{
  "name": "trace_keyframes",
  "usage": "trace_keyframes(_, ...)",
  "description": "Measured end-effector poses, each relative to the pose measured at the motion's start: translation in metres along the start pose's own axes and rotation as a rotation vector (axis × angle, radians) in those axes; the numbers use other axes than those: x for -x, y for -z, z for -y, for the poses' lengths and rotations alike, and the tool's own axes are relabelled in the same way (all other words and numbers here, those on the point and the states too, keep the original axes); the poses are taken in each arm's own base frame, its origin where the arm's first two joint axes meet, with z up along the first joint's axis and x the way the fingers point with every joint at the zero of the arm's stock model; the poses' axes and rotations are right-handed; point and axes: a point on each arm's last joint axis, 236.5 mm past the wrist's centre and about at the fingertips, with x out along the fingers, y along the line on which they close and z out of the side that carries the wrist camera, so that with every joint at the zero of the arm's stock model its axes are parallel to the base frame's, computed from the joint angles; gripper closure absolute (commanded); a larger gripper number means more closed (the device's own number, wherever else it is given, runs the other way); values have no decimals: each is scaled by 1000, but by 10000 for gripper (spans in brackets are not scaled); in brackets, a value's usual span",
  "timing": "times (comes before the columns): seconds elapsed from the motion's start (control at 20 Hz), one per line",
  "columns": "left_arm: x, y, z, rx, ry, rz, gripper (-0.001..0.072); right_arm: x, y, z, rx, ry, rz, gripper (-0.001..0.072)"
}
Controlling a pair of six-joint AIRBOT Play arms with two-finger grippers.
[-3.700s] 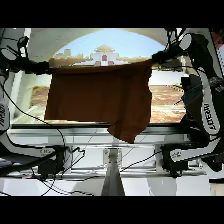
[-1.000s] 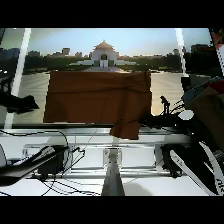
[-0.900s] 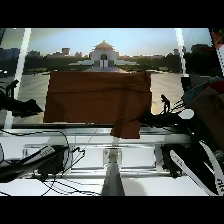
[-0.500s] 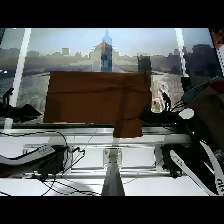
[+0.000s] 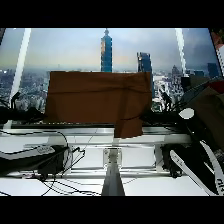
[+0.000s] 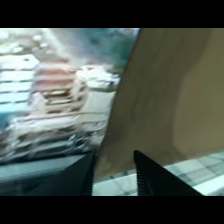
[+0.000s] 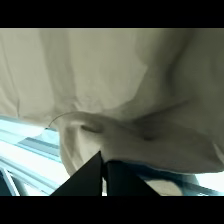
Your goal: Fold the clothes and pants, and hang the long-sleeved shirts on hangers.
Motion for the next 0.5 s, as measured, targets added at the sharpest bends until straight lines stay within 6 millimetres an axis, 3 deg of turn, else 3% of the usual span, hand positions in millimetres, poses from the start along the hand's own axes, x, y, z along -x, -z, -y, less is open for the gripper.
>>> trace_keyframes(0.1, -6, 7, 4, -2, 27, -40, 460, 0, 1, 0, 0, -1, -4, 701)
trace_keyframes(0.15, -7, 11, 6, -4, 36, -60, 508, 0, 2, 0, 0, -1, -7, 701)
trace_keyframes(0.25, -9, 14, 3, -9, 27, -79, 692, 0, 2, 0, 2, -2, -7, 701)
trace_keyframes(0.4, -10, 12, 4, -17, 30, -70, 693, 2, -1, -5, 42, -9, -5, 701)
trace_keyframes(0.5, -8, -5, 14, -41, 64, -5, 694, 8, -11, -16, 91, -21, 18, 701)
